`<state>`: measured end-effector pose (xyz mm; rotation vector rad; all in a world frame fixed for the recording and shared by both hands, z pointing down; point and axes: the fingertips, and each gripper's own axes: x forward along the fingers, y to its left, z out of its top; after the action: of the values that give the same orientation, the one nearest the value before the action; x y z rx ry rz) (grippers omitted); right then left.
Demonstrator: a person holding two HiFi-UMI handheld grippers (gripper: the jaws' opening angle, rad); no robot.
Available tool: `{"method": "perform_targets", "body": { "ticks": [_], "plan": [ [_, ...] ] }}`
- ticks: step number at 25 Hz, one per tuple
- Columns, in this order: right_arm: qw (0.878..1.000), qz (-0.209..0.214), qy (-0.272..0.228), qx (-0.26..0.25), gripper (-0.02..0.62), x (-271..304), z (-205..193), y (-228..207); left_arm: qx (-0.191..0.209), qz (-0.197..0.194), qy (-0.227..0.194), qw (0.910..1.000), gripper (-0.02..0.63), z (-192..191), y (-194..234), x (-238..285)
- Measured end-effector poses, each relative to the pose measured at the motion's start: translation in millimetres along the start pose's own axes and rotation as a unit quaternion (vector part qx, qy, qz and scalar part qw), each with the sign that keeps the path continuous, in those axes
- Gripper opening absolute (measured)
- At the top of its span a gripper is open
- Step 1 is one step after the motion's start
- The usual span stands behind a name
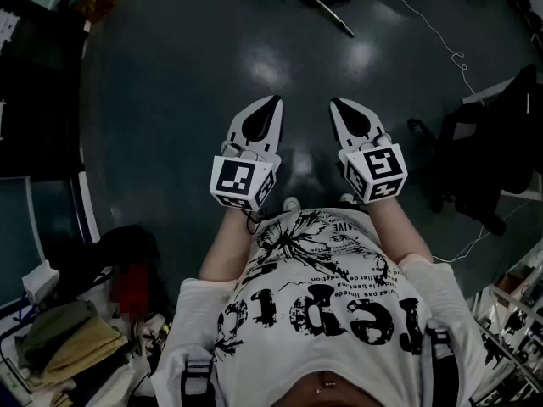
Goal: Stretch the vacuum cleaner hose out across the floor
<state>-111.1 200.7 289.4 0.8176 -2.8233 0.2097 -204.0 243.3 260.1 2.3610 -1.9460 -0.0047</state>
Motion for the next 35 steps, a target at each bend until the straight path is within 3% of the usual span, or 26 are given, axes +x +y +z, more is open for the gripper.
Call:
{"method": "perform_targets", "body": {
  "ticks": [6, 13, 17, 23, 26, 35],
  "plan": [
    [1.000, -0.014, 0.008, -0.010, 0.000, 18, 3, 19, -0.036, -0.006, 0.009, 0.9993, 0.005, -17, 32, -7],
    [0.998, -0.030, 0.014, -0.047, 0.000, 62, 8, -36, -0.058, 0.000, 0.017, 0.9982, 0.005, -38, 70, 52],
    [0.999, -0.013, 0.010, -0.041, 0.000, 125, 21, -92, -0.053, 0.016, 0.023, 0.9982, 0.005, -40, 110, 122],
    [0.999, 0.011, 0.017, -0.029, 0.000, 223, 49, -195, -0.019, 0.010, 0.017, 0.9996, 0.005, 0, 164, 260],
    [0.999, 0.023, 0.023, -0.032, 0.000, 264, 66, -231, -0.019, 0.016, 0.013, 0.9996, 0.005, 11, 194, 312],
    [0.998, -0.002, 0.052, -0.021, 0.000, 400, 66, -318, -0.046, -0.006, 0.055, 0.9974, 0.005, -23, 298, 449]
  ]
}}
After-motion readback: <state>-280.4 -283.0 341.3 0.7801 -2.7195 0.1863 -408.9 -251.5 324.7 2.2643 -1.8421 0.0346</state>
